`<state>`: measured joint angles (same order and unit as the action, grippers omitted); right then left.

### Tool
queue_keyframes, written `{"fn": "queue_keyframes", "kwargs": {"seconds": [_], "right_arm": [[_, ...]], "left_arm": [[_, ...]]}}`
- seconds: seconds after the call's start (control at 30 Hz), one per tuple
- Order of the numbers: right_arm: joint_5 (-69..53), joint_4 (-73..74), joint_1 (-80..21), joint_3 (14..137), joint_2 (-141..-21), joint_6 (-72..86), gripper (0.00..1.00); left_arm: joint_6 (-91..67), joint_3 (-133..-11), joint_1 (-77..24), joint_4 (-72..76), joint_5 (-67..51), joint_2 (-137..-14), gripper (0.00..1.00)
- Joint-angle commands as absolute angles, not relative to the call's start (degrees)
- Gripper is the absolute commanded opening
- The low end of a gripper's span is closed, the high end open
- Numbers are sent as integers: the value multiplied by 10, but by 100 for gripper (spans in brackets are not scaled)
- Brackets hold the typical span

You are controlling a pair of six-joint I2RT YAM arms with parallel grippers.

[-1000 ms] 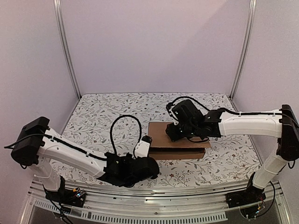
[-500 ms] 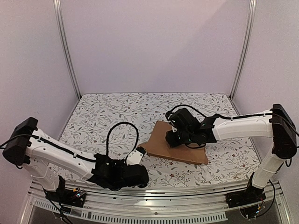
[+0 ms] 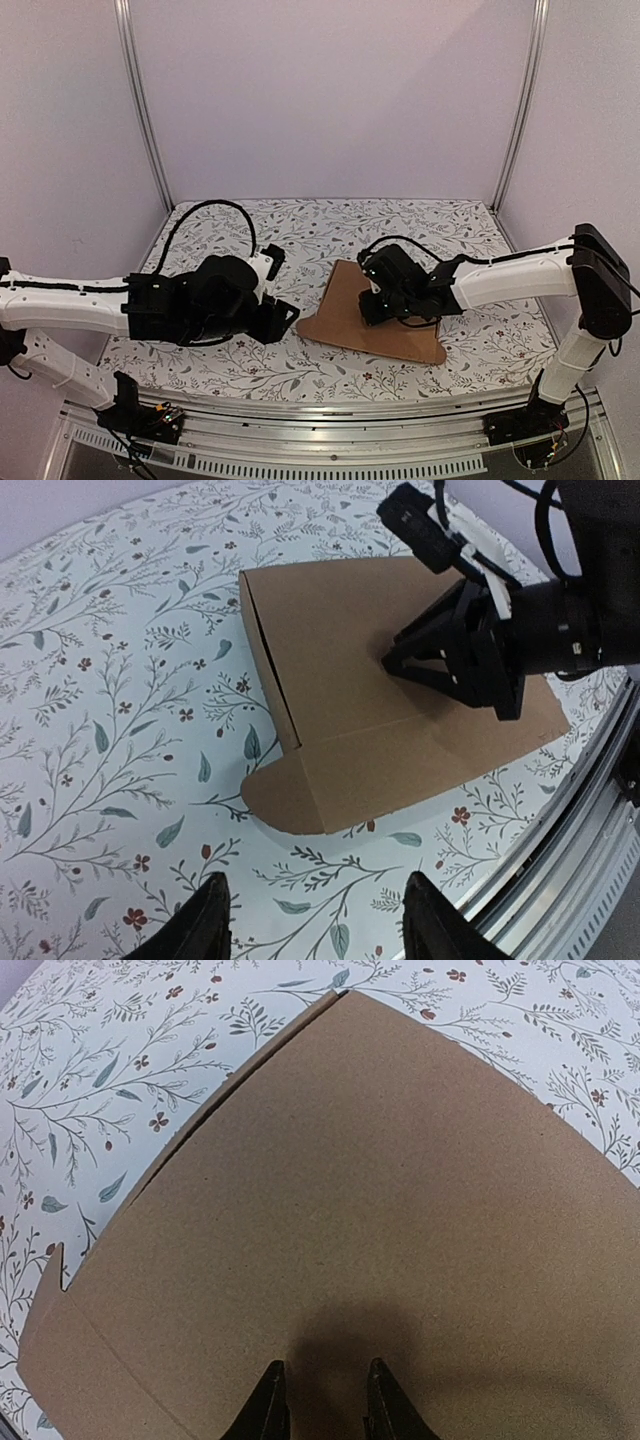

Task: Fold the paper box

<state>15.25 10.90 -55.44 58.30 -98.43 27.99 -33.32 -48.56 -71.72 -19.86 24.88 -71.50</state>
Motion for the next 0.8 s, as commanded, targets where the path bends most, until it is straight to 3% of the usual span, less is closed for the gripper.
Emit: {"fn": "queue_keyframes", "kwargs": {"seconds": [0.0, 0.2, 0.53, 0.63, 0.77], "right_arm": [[155, 158, -553, 566, -953, 275, 26], [191, 223, -553, 568, -868, 265, 32], [285, 347, -550, 512, -687, 293, 66], [281, 362, -536, 486, -662, 321, 77], [264, 360, -518, 449, -653, 349, 88]], "left_arm": [[-281, -489, -638, -120, 136, -721, 58], [-276, -525, -571, -85, 56, -794, 57], [-296, -564, -511, -23, -43, -911, 57], [-308, -573, -493, -17, -70, -941, 70], [-317, -576, -475, -10, -89, -968, 72]]}}
